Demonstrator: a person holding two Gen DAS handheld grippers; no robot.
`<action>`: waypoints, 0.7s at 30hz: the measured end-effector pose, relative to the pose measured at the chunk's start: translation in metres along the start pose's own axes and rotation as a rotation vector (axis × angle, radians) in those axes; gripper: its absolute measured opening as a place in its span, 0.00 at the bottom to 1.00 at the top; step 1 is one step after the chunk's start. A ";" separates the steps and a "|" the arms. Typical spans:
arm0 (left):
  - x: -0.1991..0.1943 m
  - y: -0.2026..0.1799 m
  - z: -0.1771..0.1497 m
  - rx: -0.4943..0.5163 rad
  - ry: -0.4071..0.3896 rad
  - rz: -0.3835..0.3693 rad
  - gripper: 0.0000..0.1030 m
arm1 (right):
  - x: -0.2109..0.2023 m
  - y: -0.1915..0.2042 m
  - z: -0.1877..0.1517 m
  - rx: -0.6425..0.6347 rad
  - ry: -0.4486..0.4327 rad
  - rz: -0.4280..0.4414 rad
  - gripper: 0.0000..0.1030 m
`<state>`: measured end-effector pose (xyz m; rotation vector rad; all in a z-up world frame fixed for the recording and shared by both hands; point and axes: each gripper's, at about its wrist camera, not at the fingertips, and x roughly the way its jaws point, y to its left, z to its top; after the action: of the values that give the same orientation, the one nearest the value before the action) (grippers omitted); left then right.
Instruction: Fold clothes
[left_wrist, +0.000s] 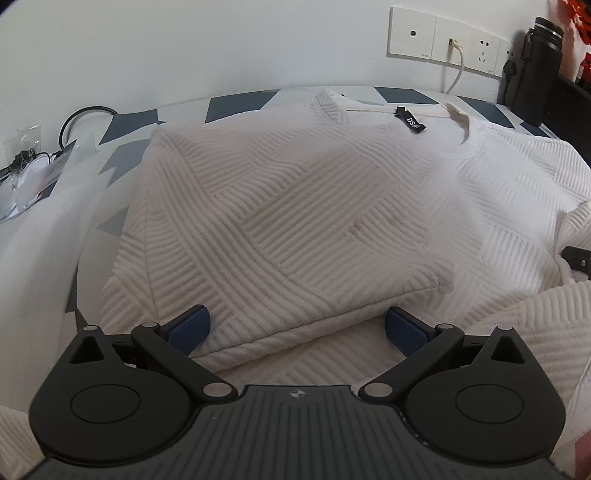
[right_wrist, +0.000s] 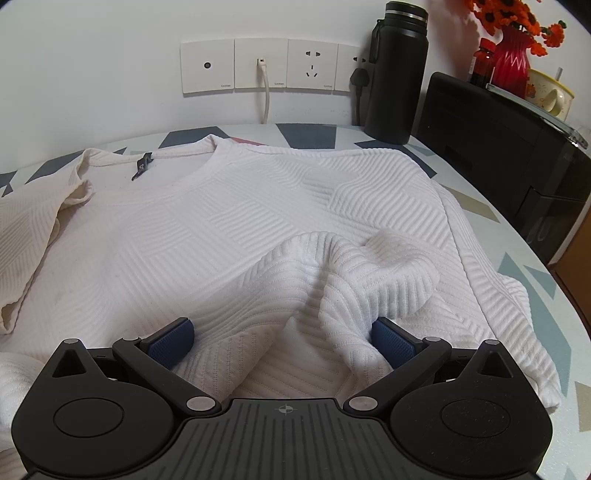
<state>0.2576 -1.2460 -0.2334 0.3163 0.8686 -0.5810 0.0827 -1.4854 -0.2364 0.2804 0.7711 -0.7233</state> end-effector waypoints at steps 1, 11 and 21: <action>0.000 0.000 0.000 0.002 -0.001 -0.002 1.00 | 0.000 0.000 0.000 0.000 0.000 0.000 0.99; -0.004 -0.004 -0.006 -0.043 -0.031 0.039 1.00 | 0.001 0.000 0.001 0.001 0.002 0.000 0.99; -0.006 -0.005 -0.011 -0.064 -0.052 0.054 1.00 | 0.001 0.000 0.000 0.003 -0.006 -0.002 0.99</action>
<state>0.2450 -1.2434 -0.2356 0.2643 0.8243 -0.5080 0.0828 -1.4861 -0.2372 0.2801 0.7649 -0.7267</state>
